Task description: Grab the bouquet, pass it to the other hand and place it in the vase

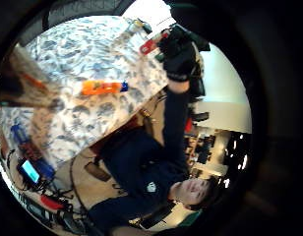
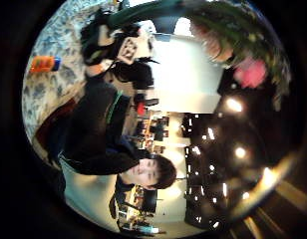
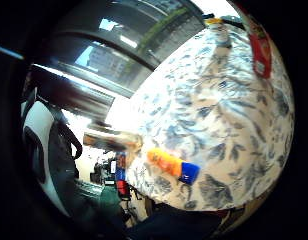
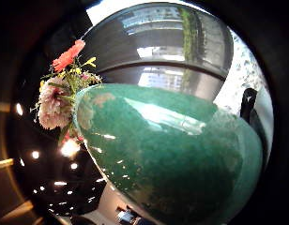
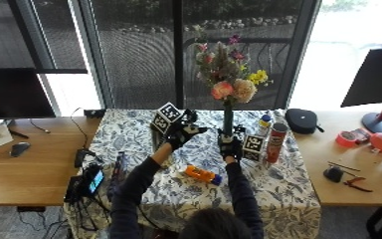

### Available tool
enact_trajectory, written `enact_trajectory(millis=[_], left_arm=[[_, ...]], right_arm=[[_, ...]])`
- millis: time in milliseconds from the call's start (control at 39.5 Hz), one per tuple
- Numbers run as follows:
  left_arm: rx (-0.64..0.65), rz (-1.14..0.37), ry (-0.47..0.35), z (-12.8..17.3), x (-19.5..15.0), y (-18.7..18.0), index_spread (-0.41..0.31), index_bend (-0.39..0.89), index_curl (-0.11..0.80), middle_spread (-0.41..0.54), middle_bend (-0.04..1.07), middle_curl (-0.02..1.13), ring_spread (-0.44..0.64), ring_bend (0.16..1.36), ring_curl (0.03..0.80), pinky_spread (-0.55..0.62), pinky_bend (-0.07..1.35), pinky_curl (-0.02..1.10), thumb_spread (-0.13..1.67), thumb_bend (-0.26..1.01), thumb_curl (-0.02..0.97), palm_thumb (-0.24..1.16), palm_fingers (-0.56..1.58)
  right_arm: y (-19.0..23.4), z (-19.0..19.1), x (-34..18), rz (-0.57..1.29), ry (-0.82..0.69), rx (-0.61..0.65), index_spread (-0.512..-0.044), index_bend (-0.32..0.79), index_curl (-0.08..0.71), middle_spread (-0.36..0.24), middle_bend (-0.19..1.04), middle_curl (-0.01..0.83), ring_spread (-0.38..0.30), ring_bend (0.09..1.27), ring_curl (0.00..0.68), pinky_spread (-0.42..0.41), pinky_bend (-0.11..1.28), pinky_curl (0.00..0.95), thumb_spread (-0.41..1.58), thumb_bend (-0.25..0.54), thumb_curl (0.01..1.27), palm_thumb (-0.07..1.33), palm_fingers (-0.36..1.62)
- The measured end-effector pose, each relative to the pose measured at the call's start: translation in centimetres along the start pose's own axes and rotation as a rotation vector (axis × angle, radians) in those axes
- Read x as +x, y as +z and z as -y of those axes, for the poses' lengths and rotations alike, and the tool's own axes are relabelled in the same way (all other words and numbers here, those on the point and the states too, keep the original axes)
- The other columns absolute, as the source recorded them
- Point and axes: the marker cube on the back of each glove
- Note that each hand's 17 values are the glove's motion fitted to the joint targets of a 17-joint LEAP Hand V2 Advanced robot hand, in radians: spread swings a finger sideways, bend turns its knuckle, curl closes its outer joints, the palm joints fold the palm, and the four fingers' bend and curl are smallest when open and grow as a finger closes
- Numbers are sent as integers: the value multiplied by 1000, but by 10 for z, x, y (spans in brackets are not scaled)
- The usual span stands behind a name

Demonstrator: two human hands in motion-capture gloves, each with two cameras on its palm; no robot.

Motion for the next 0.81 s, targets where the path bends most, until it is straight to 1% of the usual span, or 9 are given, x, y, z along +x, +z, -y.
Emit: enact_trajectory(millis=[253,379,557,607,658,683,708,734,810], left_arm=[[91,-254,34,29,20,11,106,56,174,420,209,280,467,716,288,416,612,414,1130,65,332,421,-44],[32,-302,37,-2,65,19,117,93,170,431,214,290,461,740,295,410,600,405,1098,48,344,471,-12],[101,-347,-37,74,-9,12,128,146,182,459,209,295,440,788,300,404,570,380,1034,8,361,519,77],[137,-363,-55,92,-28,10,122,196,204,401,238,307,406,777,296,397,518,362,1018,4,369,544,165],[172,-375,-60,98,-33,10,91,247,233,293,299,322,302,755,285,350,429,329,1010,3,375,573,341],[184,-378,-59,98,-33,11,112,167,214,352,224,289,365,751,276,384,468,338,1004,-12,375,561,192],[196,-380,-55,95,-30,12,63,264,257,215,358,365,197,763,308,267,406,336,1007,11,385,608,489],[212,-381,-47,89,-23,13,35,229,246,156,348,341,95,773,297,163,459,344,1010,25,394,643,680],[292,-390,-7,62,7,19,-19,205,265,44,377,350,-43,738,286,29,428,325,998,26,410,688,861]], right_arm=[[38,-28,-12,102,-84,-103,-208,468,603,-160,867,678,-185,1030,593,-212,807,560,596,-27,630,1002,1356],[53,-47,-17,135,-126,-140,-207,466,609,-159,872,676,-184,1028,589,-212,809,562,568,-28,648,997,1354],[74,-77,-29,175,-120,-215,-207,463,616,-159,873,672,-184,1030,587,-212,810,564,539,-30,672,993,1352],[80,-83,-31,180,-120,-234,-209,463,618,-158,865,669,-184,1032,587,-212,811,565,531,-38,676,978,1350],[85,-85,-29,187,-127,-244,-209,460,619,-157,866,667,-183,1038,587,-212,807,564,565,-53,668,932,1357],[86,-85,-29,190,-128,-247,-211,462,620,-158,864,667,-184,1034,585,-212,811,566,537,-26,681,966,1350],[87,-86,-28,191,-124,-250,-208,467,622,-157,872,668,-184,1040,588,-212,801,563,602,-49,666,921,1367],[88,-87,-28,189,-117,-254,-208,472,624,-158,874,668,-184,1044,589,-215,798,562,635,-41,662,917,1375],[94,-89,-28,185,-166,-260,-209,485,628,-158,882,669,-184,1044,589,-216,794,562,688,-24,659,920,1378]])
